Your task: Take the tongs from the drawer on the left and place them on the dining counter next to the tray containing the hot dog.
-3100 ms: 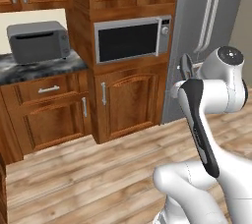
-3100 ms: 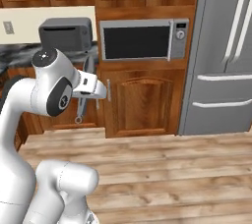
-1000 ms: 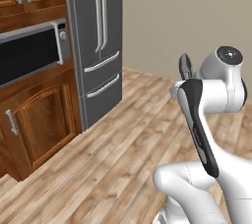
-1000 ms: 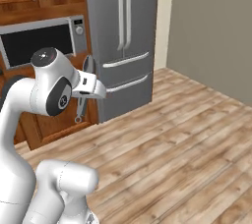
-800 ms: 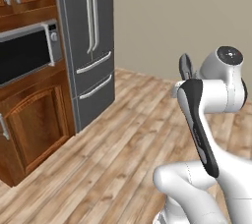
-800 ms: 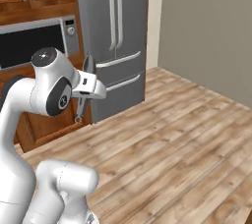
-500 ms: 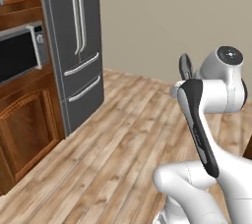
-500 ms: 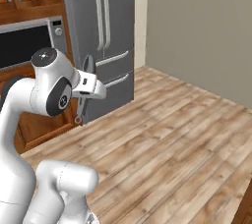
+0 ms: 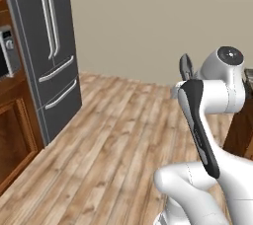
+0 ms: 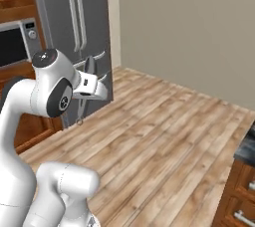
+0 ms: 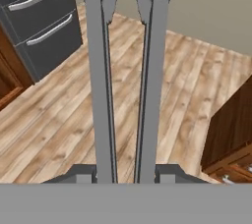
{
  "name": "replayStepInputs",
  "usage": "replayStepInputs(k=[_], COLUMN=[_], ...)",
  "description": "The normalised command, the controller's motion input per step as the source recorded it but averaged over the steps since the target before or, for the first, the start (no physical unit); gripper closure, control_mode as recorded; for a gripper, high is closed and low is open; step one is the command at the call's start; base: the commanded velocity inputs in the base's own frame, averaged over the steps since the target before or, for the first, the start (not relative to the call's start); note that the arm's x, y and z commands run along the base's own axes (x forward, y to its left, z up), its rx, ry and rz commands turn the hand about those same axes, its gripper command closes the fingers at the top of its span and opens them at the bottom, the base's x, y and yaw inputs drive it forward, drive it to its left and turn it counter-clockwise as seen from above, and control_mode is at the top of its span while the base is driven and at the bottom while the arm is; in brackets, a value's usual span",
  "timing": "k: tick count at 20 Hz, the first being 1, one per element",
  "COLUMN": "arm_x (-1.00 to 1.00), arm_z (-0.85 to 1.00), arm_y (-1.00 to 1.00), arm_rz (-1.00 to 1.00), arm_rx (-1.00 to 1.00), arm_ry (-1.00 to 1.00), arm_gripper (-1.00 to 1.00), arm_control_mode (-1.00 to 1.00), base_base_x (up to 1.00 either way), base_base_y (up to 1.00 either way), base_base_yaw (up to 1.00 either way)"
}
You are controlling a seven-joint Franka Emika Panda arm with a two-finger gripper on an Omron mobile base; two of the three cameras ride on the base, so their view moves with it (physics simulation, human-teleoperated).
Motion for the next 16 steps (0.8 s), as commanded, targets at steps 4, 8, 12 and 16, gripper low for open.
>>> replayStepInputs(k=[4, 8, 12, 16], arm_x=[0.0, 0.0, 0.0, 0.0], arm_z=[0.0, 0.0, 0.0, 0.0], arm_y=[0.0, 0.0, 0.0, 0.0], arm_rz=[0.0, 0.0, 0.0, 0.0], arm_rx=[0.0, 0.0, 0.0, 0.0], arm_ry=[0.0, 0.0, 0.0, 0.0], arm_gripper=[1.0, 1.0, 1.0, 1.0], arm_control_mode=[1.0, 1.0, 1.0, 1.0], base_base_x=[0.02, 0.03, 0.07, 0.08], base_base_y=[0.0, 0.0, 0.0, 0.0], base_base_yaw=[-0.3, -0.31, -0.3, -0.29])
